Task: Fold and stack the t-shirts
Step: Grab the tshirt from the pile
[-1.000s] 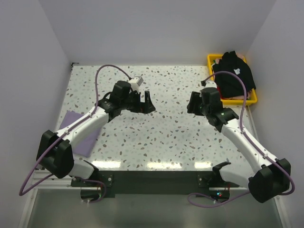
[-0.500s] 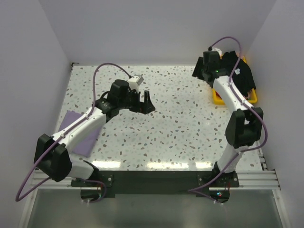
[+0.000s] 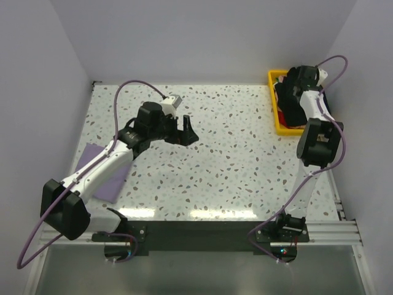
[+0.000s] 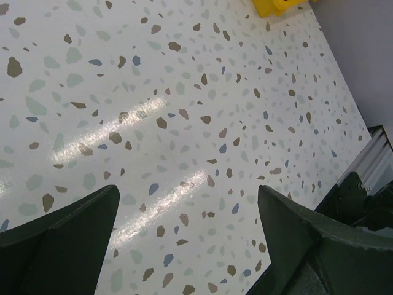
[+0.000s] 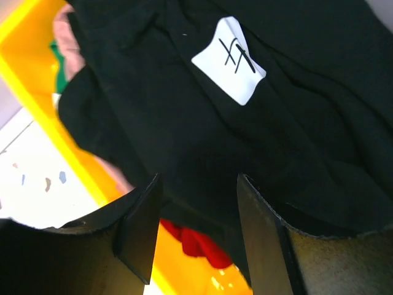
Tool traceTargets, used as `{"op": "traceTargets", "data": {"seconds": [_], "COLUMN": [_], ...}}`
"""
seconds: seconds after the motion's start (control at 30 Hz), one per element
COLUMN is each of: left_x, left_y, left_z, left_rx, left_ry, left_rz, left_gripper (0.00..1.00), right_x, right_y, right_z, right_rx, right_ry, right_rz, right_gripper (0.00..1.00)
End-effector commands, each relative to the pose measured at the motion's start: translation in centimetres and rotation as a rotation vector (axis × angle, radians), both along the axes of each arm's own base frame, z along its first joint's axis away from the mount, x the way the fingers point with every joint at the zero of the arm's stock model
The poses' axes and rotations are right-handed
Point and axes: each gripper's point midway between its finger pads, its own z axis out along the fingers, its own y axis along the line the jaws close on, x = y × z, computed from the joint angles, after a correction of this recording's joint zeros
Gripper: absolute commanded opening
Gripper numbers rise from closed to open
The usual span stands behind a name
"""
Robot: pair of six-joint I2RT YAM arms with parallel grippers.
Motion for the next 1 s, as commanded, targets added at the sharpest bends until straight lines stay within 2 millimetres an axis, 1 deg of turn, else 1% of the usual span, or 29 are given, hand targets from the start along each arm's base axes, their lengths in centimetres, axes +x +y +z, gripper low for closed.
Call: {"op": "traceTargets", "data": {"seconds": [0.0,0.03,0.13,0.2,0.3,0.33,0.37,0.4,0.43,0.47,0.5,0.53,0.57,0.63,0.67,0.7,0.73,0.77,0.8,0.83,0.87,0.9,0.97], "left_x": [0.4,0.5,0.5,0.5,0.6,0.6,0.6,0.6,0.6,0.6,0.6,0.6,0.6,0.6,0.6,0.7,0.7,0.7,0.7,0.7,0.7,0.7,0.7], "left_y": [0.2,0.2,0.2,0.2,0.2,0.1,0.1,0.1,0.1,0.0,0.0,0.0,0.0,0.0,0.1,0.0,0.0,0.0,0.0,0.0,0.0,0.0,0.0], "left_z": [2.1,1.9,1.5,1.4,1.2,1.1,1.1,1.0,0.9,0.8,0.9,0.8,0.7,0.8,0.8,0.8,0.9,0.9,1.0,0.9,1.1,1.1,1.3], "left_rx": [-0.032,-0.032,-0.032,-0.032,-0.029,-0.029,-0.031,-0.031,-0.031,-0.032,-0.033,-0.033,-0.032,-0.033,-0.033,-0.033,-0.036,-0.036,-0.037,-0.037,-0.039,-0.042,-0.046], "left_ry": [-0.064,-0.058,-0.048,-0.045,-0.041,-0.037,-0.037,-0.034,-0.032,-0.029,-0.03,-0.028,-0.024,-0.027,-0.027,-0.028,-0.03,-0.03,-0.032,-0.03,-0.032,-0.033,-0.037], "left_rz": [-0.023,-0.024,-0.025,-0.026,-0.023,-0.023,-0.022,-0.023,-0.021,-0.023,-0.023,-0.022,-0.02,-0.019,-0.017,-0.017,-0.016,-0.016,-0.014,-0.014,-0.013,-0.014,-0.011], "left_gripper": [1.0,1.0,1.0,1.0,1.0,1.0,1.0,1.0,1.0,1.0,1.0,1.0,1.0,1.0,1.0,1.0,1.0,1.0,1.0,1.0,1.0,1.0,1.0], "right_x": [2.4,2.5,3.1,3.4,3.4,3.2,3.2,2.9,2.9,2.6,2.6,2.5,2.3,2.2,1.9,1.6,1.5,0.9,0.6,0.6,0.3,-0.4,-0.8], "right_y": [-1.4,-1.7,-1.8,-1.8,-1.7,-1.7,-1.7,-1.4,-1.5,-1.5,-1.5,-1.3,-1.2,-1.2,-1.2,-1.3,-1.1,-0.8,-0.6,-0.5,0.0,0.3,1.4], "right_z": [1.2,0.8,-1.2,-2.0,-2.6,-2.5,-2.2,-2.6,-1.6,-1.8,-1.4,-0.3,0.0,1.5,3.3,3.8,4.7,6.3,7.0,8.2,9.1,10.5,12.1], "right_rx": [-0.022,-0.025,-0.026,-0.026,-0.024,-0.025,-0.025,-0.021,-0.025,-0.025,-0.028,-0.028,-0.028,-0.038,-0.044,-0.05,-0.052,-0.052,-0.051,-0.053,-0.045,-0.042,-0.036], "right_ry": [-0.083,-0.076,-0.043,-0.032,-0.024,-0.022,-0.028,-0.022,-0.046,-0.039,-0.044,-0.059,-0.062,-0.088,-0.12,-0.126,-0.148,-0.175,-0.192,-0.229,-0.248,-0.277,-0.322], "right_rz": [-0.044,-0.045,-0.042,-0.039,-0.029,-0.029,-0.027,-0.02,-0.021,-0.018,-0.017,-0.009,-0.006,-0.005,-0.009,-0.013,-0.009,-0.006,-0.002,0.002,0.019,0.022,0.04], "right_gripper": [0.55,0.55,0.55,0.54,0.52,0.42,0.37,0.32,0.25,0.21,0.16,0.08,0.05,0.0,0.0,0.0,0.0,0.0,0.0,0.0,0.0,0.0,0.0]}}
